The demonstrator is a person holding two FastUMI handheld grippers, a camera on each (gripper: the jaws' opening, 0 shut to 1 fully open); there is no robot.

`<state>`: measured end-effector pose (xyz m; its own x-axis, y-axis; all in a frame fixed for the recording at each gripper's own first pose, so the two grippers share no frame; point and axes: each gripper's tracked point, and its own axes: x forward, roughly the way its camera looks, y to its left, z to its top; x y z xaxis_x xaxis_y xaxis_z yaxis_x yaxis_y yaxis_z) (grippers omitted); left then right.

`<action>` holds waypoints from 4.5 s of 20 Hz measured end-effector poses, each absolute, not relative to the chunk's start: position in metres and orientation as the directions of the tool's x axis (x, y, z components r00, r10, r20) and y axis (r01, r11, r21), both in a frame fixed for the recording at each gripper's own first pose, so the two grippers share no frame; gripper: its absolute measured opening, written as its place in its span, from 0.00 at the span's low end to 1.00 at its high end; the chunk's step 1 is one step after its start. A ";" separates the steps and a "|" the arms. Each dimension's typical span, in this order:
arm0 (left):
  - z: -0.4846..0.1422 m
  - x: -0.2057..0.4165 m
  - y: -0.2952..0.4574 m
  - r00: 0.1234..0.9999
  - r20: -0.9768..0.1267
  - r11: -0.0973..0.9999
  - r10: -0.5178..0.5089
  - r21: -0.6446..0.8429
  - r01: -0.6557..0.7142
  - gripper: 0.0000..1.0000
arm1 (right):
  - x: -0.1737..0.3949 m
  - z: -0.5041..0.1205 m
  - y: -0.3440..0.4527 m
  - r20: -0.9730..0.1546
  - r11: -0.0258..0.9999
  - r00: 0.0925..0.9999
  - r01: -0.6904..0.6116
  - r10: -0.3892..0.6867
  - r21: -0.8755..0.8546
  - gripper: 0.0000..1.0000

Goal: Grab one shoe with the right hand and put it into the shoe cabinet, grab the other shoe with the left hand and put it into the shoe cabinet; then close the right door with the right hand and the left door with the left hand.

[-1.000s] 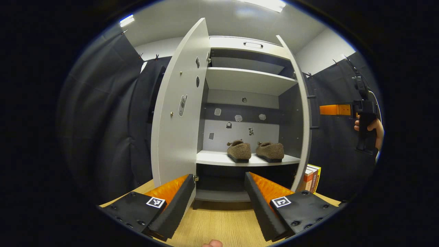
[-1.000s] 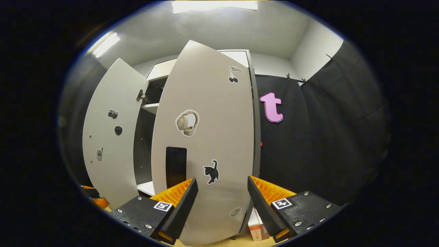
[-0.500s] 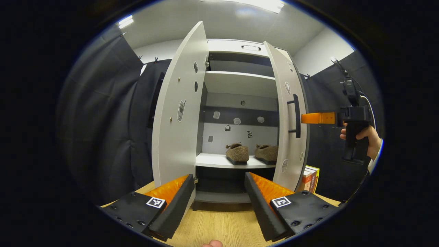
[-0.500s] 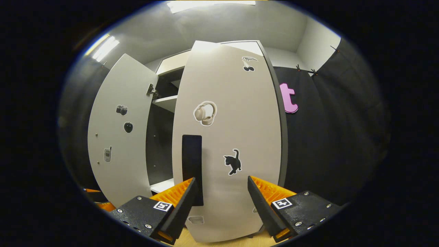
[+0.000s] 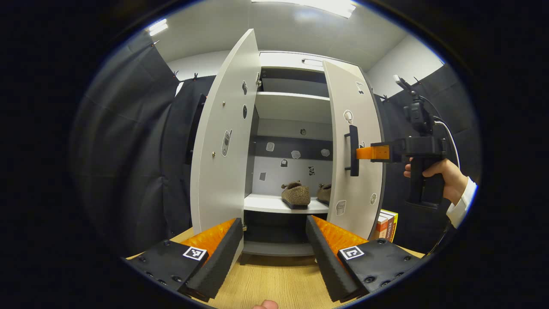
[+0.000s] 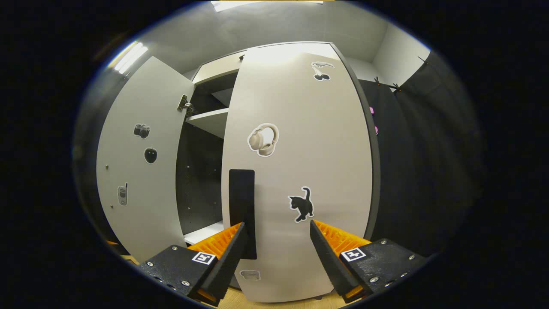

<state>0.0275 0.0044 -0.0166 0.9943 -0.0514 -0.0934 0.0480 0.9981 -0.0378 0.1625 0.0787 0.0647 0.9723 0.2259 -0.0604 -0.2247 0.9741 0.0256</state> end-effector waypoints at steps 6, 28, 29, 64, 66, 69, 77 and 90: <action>-0.019 0.028 0.007 0.994 -0.101 0.998 -0.045 -0.051 0.040 0.94 | 0.177 0.062 0.091 -0.057 0.979 0.977 -0.205 0.206 0.015 0.90; 0.044 0.027 0.125 0.983 -0.084 0.986 0.163 -0.021 -0.166 0.93 | 0.121 0.075 0.037 -0.025 0.990 0.991 -0.133 0.134 0.045 0.92; 0.050 0.033 0.136 0.981 -0.080 0.984 0.175 -0.007 -0.177 0.94 | 0.118 0.076 0.031 -0.022 0.990 0.991 -0.128 0.130 0.049 0.92; 0.083 0.118 0.086 0.999 -0.052 0.999 -0.010 -0.034 0.009 0.94 | 0.076 0.059 -0.012 -0.065 0.994 0.995 -0.074 0.079 0.081 0.92; 0.082 0.129 0.062 0.997 -0.046 0.997 -0.060 -0.049 0.057 0.96 | 0.074 0.060 -0.012 -0.070 0.994 0.994 -0.075 0.080 0.075 0.92; 0.082 0.139 0.045 0.996 -0.033 0.996 -0.078 -0.046 0.076 0.99 | 0.067 0.064 -0.014 -0.066 0.996 0.995 -0.070 0.074 0.063 0.92; 0.076 0.169 -0.006 0.985 -0.032 0.984 -0.169 -0.060 0.167 0.96 | 0.060 0.070 -0.019 -0.063 0.997 0.996 -0.054 0.057 0.055 0.92; 0.063 0.241 -0.052 0.974 -0.064 0.976 -0.216 -0.040 0.213 0.94 | 0.064 0.067 -0.035 -0.071 0.998 0.997 -0.023 0.027 0.060 0.92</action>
